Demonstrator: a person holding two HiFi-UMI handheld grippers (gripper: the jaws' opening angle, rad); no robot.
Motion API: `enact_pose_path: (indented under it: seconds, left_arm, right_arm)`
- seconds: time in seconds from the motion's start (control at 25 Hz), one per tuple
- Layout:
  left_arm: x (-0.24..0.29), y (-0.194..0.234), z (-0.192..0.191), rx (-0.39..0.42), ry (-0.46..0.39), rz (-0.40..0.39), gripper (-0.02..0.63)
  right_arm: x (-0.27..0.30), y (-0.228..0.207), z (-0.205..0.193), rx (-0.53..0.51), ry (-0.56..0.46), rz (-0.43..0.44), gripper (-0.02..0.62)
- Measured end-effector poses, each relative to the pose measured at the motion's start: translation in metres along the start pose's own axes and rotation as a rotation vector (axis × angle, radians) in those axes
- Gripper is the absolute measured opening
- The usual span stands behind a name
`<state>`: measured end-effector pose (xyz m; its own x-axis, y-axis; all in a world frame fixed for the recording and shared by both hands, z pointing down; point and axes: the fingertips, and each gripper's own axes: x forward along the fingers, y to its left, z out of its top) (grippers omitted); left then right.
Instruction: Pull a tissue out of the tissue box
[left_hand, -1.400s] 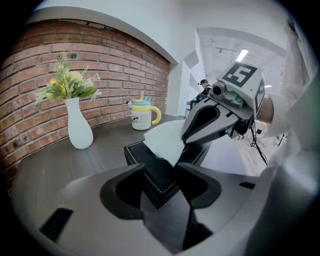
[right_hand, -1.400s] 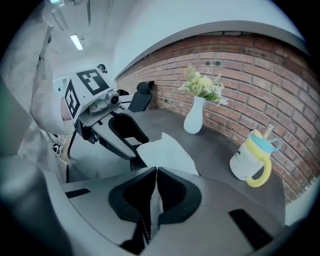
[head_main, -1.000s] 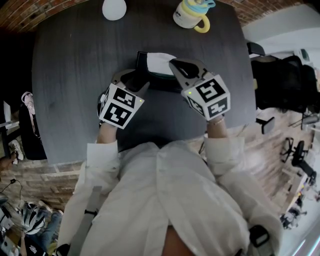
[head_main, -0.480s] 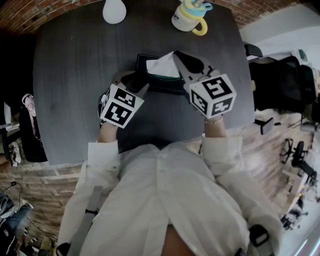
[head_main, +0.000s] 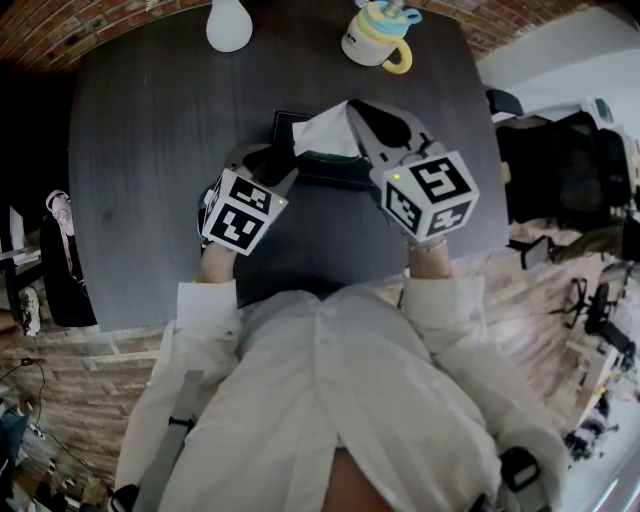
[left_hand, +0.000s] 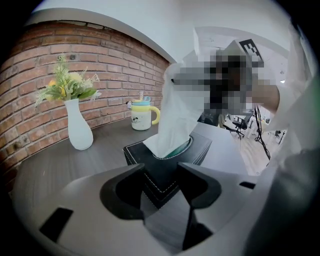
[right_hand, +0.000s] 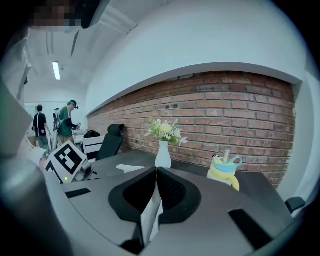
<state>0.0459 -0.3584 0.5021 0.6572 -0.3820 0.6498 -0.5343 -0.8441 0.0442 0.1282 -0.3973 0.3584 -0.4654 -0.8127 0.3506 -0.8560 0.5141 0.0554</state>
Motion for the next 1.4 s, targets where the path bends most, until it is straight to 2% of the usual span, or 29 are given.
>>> enact_pose_path:
  seconds: [0.16, 0.8, 1.08, 1.2, 1.4]
  left_arm:
    - [0.0, 0.0, -0.001, 0.002, 0.005, 0.0, 0.199]
    - [-0.002, 0.0, 0.0, -0.019, -0.019, 0.009, 0.199]
    - [-0.003, 0.0, 0.004, -0.093, -0.037, 0.003, 0.199]
    - [-0.008, 0.001, 0.009, -0.111, -0.063, 0.016, 0.199]
    - [-0.023, 0.002, 0.029, -0.113, -0.156, 0.045, 0.199]
  right_arm:
    - [-0.004, -0.004, 0.016, 0.018, -0.05, -0.005, 0.006]
    - [-0.018, -0.006, 0.043, -0.018, -0.107, -0.007, 0.006]
    - [-0.03, -0.011, 0.05, -0.005, -0.13, -0.029, 0.006]
    - [-0.035, -0.013, 0.05, 0.008, -0.138, -0.041, 0.006]
    - [-0.042, -0.013, 0.051, 0.014, -0.159, -0.061, 0.006]
